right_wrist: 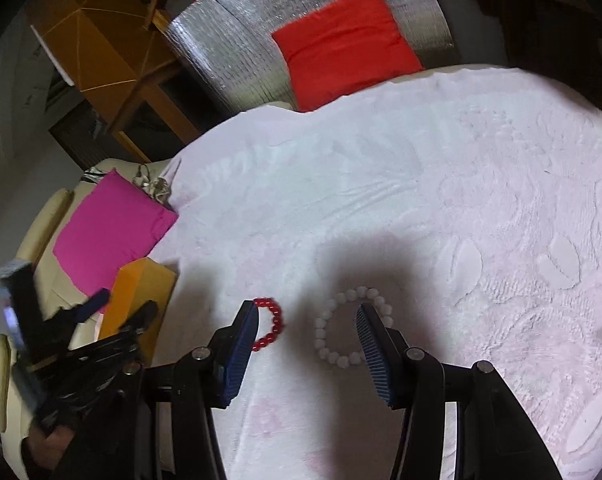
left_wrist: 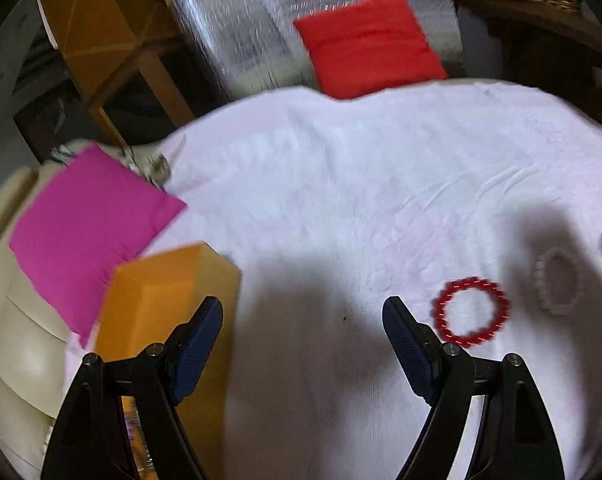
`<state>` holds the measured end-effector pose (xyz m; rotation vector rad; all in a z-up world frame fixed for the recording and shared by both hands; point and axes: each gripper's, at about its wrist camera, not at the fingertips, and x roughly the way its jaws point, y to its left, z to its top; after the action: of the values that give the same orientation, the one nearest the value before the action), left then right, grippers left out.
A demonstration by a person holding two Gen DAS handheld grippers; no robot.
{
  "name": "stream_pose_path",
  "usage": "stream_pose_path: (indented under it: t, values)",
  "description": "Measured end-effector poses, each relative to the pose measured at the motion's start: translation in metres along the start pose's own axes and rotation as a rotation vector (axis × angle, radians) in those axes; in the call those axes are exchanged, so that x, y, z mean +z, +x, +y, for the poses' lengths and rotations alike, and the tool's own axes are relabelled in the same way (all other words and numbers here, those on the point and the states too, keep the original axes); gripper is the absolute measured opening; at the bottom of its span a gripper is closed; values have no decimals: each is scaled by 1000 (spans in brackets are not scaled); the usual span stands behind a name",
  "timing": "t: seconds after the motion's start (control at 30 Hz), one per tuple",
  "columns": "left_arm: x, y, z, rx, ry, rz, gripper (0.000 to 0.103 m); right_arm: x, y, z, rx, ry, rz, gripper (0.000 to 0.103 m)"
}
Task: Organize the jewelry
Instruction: 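Move both tools back toward the red bead bracelet and white pearl bracelet, then grasp the white pearl bracelet with the right tool while the left tool approaches the red bracelet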
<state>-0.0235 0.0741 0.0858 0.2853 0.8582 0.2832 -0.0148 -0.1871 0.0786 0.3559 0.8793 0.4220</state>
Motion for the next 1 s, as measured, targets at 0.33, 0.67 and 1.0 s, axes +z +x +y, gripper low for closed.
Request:
stream_pose_path:
  t: [0.33, 0.67, 1.0]
  values:
    - [-16, 28, -4, -189, -33, 90, 83, 0, 6, -13, -124, -74, 29, 55]
    - [-26, 9, -50, -260, 75, 89, 83, -22, 27, 2, -200, -202, 106, 55]
    - [-21, 19, -43, -218, 74, 90, 83, -24, 42, 6, -209, -253, 144, 60]
